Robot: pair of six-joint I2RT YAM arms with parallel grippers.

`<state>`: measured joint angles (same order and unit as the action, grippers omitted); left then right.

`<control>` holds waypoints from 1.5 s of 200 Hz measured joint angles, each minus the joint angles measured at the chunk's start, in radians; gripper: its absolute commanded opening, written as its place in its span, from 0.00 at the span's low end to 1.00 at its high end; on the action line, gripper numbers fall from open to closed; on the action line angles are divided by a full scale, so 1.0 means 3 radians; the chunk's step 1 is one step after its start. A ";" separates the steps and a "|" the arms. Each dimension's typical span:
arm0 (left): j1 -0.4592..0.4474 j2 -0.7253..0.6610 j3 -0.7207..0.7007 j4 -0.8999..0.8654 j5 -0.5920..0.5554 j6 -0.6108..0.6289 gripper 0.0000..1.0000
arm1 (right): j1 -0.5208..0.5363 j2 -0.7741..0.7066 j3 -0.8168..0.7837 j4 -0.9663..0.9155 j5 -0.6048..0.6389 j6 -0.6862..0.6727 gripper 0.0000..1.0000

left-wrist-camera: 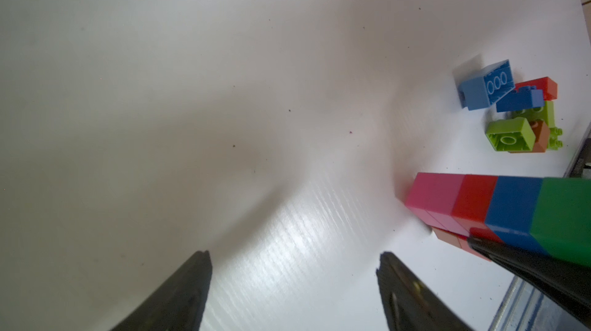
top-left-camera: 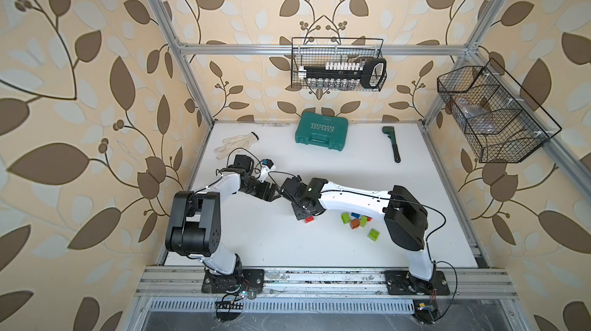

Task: Assemble the letter h with lego
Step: Assemble the lego brick with the lego brick.

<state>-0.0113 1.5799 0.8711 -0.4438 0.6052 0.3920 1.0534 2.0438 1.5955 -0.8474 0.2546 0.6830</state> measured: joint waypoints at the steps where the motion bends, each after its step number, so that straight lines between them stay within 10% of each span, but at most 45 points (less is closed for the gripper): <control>1: 0.0000 0.0000 0.0000 0.0000 0.0000 0.0000 0.84 | 0.0000 0.0003 0.0000 0.0001 -0.0001 0.0000 0.01; 300: 0.0000 0.0104 0.0015 -0.0005 0.0074 0.0000 0.83 | -0.0027 -0.0024 -0.0181 0.0317 0.0009 0.0195 0.03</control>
<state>-0.0113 1.6112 0.8757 -0.4454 0.6273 0.3920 1.0454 2.0365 1.5414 -0.7525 0.2573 0.7414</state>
